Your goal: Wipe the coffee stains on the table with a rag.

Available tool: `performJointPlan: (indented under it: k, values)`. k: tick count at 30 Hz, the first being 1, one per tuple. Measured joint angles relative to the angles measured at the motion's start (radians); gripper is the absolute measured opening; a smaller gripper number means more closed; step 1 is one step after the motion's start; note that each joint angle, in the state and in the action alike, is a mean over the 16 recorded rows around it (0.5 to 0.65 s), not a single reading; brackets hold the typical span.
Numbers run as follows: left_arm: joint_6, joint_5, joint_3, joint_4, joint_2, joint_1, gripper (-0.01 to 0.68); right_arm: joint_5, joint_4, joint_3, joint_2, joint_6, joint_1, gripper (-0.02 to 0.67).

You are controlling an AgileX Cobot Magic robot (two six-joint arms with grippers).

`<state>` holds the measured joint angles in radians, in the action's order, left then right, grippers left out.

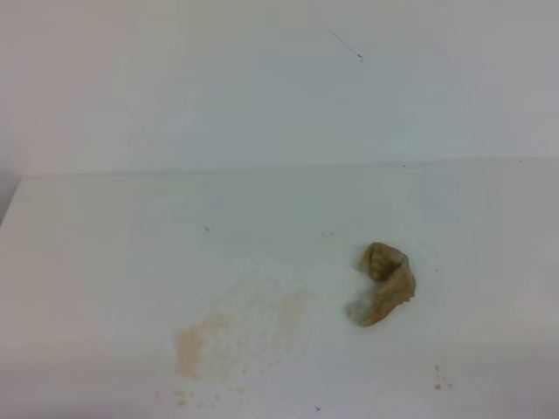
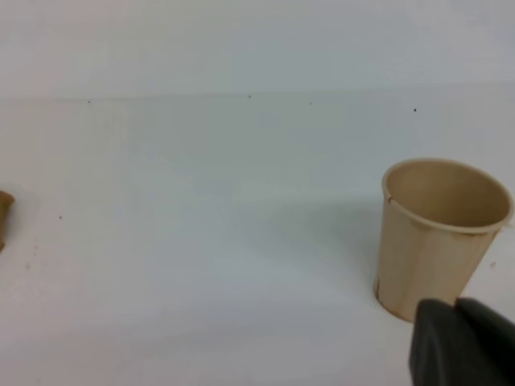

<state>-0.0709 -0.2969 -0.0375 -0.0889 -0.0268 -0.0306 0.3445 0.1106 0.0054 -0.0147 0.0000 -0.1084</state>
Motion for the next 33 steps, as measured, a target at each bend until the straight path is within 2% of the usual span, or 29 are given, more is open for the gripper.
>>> performJointPlan:
  k: [33]
  values:
    - [0.0,0.0,0.0,0.0,0.0,0.0,0.001,0.0,0.001,0.0,0.003,0.0,0.0,0.001]
